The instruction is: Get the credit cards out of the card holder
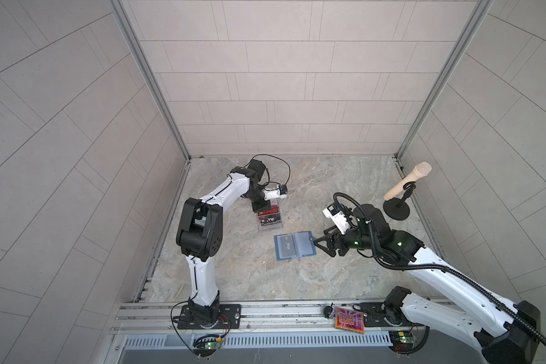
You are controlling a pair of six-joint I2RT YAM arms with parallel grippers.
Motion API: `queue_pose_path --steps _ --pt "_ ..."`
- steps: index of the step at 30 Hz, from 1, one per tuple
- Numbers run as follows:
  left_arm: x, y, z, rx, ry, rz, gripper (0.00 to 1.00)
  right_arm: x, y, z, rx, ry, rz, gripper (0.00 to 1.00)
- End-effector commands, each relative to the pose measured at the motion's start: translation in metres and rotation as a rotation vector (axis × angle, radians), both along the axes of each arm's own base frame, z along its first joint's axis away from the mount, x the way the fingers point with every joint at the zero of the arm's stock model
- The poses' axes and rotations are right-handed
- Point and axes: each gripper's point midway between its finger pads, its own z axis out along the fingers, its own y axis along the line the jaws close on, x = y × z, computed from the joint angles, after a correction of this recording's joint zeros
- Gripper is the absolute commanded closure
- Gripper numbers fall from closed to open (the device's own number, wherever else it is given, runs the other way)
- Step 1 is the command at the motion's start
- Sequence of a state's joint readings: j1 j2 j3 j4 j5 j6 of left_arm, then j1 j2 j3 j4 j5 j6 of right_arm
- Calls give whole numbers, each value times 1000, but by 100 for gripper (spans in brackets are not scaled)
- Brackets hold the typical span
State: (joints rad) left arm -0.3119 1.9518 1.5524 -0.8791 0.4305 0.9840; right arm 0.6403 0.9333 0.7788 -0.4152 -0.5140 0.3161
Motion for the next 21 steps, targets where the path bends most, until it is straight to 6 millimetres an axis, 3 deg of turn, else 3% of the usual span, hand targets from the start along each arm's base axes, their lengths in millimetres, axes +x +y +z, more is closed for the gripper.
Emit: queue_pose_path --steps 1,12,21 --pt "-4 4 -10 -5 46 16 100 0 -1 6 17 -20 -6 26" --pt "-5 8 -15 1 66 33 99 3 1 5 15 -15 -2 26" --pt "-4 6 -12 -7 79 41 91 1 0 2 11 -12 -5 26"
